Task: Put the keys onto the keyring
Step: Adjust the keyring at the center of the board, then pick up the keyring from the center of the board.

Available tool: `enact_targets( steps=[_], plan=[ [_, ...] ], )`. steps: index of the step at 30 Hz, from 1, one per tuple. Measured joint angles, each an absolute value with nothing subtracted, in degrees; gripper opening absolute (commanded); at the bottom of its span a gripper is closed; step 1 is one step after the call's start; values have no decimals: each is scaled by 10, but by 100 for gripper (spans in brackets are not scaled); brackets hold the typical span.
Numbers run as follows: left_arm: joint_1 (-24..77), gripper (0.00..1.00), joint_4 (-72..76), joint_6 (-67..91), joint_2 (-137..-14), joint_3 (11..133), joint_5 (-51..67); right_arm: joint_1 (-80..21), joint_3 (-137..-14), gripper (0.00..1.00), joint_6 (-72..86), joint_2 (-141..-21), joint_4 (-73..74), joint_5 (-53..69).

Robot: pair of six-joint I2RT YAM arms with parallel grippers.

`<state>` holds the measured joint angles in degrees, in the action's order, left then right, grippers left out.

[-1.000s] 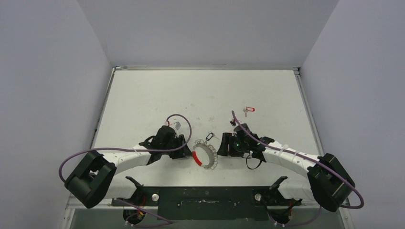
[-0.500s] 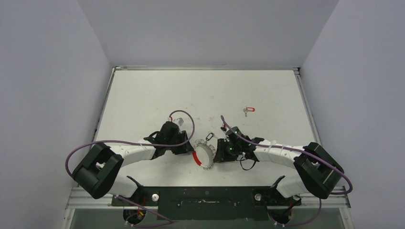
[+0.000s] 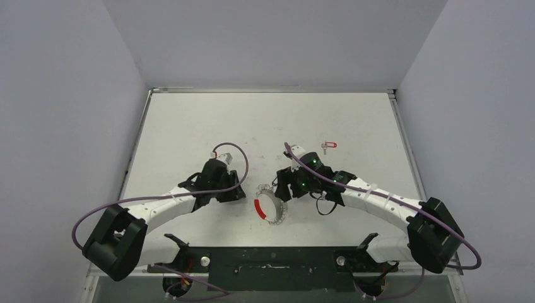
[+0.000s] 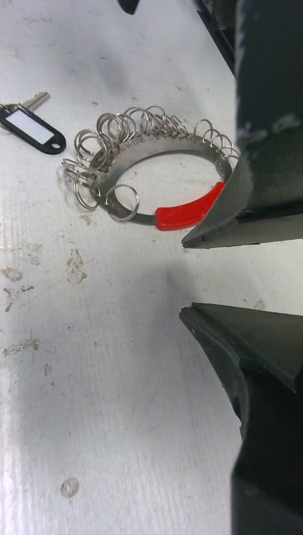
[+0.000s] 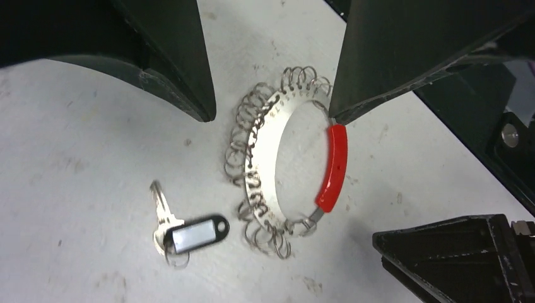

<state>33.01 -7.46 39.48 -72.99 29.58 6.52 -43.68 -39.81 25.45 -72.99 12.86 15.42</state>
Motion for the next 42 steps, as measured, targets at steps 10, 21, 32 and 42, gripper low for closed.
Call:
enact_targets(
  steps=[10,21,32,42],
  plan=[
    [310,39,-80,394,-596,258,64,-443,-630,59,87,-915,148,176],
    [299,42,-109,397,-527,233,56,-448,-823,42,7,-1125,278,252],
    [298,43,-109,396,-557,231,81,-451,-870,29,-34,-1182,361,279],
    [298,43,-109,396,-568,231,93,-451,-874,20,-44,-1197,387,291]
  ],
)
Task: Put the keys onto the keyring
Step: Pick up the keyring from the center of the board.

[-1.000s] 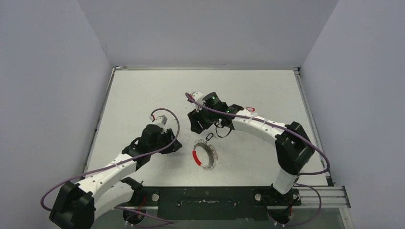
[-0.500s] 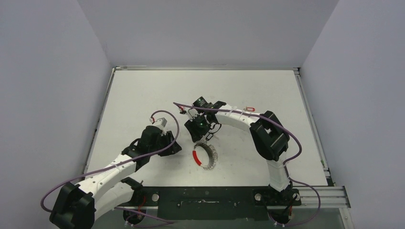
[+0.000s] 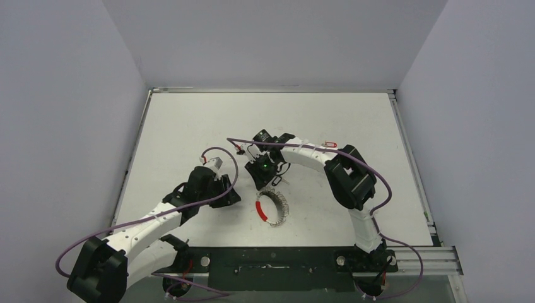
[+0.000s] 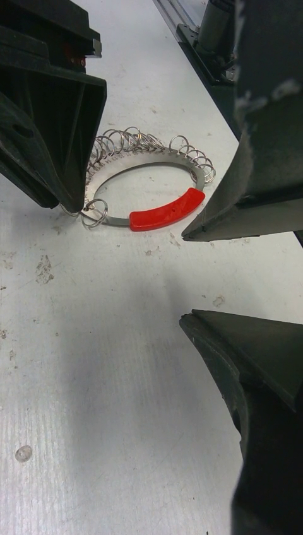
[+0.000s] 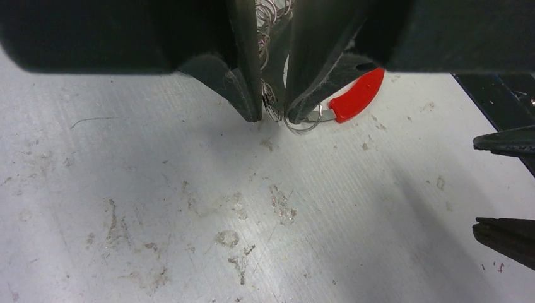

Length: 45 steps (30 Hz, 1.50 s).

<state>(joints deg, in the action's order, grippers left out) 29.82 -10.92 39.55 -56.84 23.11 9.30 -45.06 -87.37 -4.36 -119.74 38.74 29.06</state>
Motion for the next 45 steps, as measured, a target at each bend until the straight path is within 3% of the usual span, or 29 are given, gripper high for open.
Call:
enact_targets(
  steps=[4,22,32,45],
  plan=[
    [298,43,-109,395,-568,231,93,-451,-880,12,-46,-1197,395,293],
    [298,43,-109,386,-571,231,95,-451,-903,14,-54,-1197,434,294],
    [298,44,-109,385,-572,231,95,-451,-912,31,-53,-1219,438,290],
    [298,44,-109,383,-573,231,95,-451,-912,29,-54,-1218,434,273]
  ],
)
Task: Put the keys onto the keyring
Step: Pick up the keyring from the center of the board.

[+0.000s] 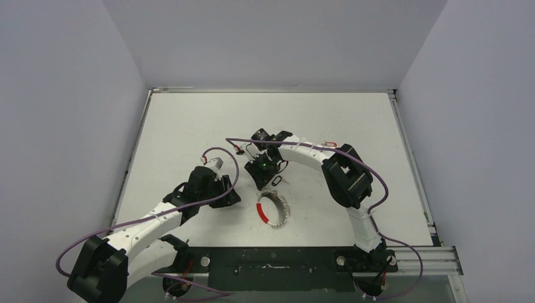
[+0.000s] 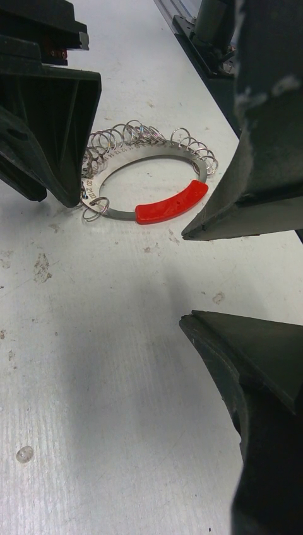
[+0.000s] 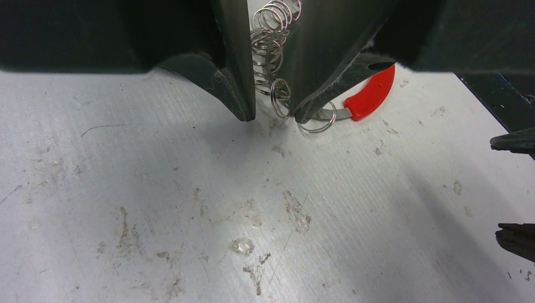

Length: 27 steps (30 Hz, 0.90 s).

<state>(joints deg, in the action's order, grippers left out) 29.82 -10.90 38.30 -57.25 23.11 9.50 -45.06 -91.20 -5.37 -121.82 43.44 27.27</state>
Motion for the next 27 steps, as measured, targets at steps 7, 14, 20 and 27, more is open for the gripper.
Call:
enact_targets(
  steps=[7,14,20,27],
  plan=[
    [298,44,-109,383,-573,231,95,-451,-917,24,-57,-1218,453,272],
    [298,44,-109,382,-580,231,95,-451,-917,13,-66,-1218,472,280],
    [298,44,-109,380,-582,231,95,-451,-919,3,-69,-1218,474,295],
    [298,44,-110,371,-582,231,95,-451,-921,14,-68,-1218,474,324]
  ],
)
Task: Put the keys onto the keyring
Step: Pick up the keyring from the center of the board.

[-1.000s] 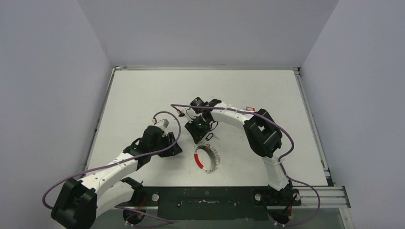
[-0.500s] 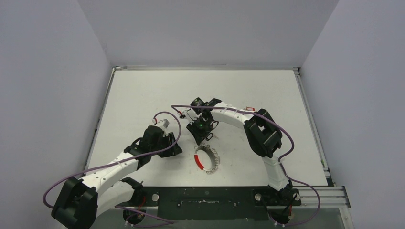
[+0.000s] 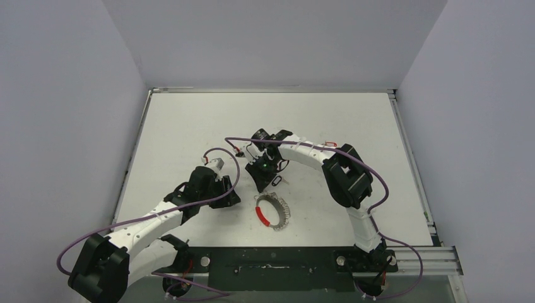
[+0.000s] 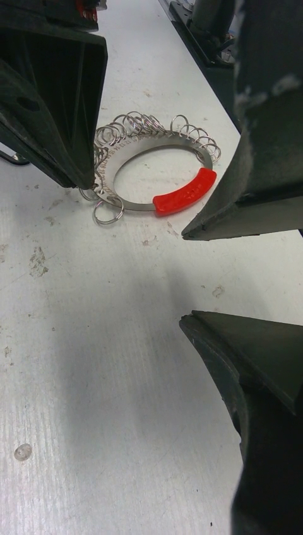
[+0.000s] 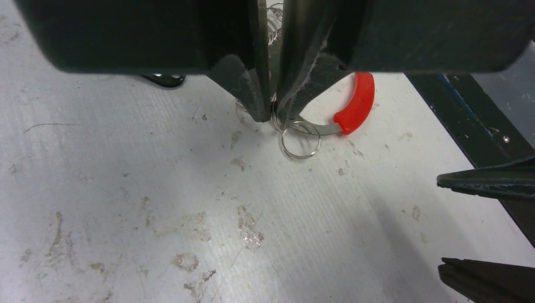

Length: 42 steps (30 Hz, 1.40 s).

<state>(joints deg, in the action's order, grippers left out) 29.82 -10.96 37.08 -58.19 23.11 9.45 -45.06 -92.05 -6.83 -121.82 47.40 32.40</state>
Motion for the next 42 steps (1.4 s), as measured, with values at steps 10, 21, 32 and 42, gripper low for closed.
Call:
enact_targets(
  steps=[10,21,32,42],
  plan=[
    [298,44,-110,369,-581,231,94,-451,-927,19,-69,-1219,473,345],
    [298,44,-116,368,-580,231,94,-451,-932,32,-69,-1227,467,334],
    [298,44,-114,369,-580,231,97,-447,-932,28,-69,-1226,461,328],
    [298,44,-114,370,-580,231,99,-447,-932,28,-81,-1227,489,329]
  ],
)
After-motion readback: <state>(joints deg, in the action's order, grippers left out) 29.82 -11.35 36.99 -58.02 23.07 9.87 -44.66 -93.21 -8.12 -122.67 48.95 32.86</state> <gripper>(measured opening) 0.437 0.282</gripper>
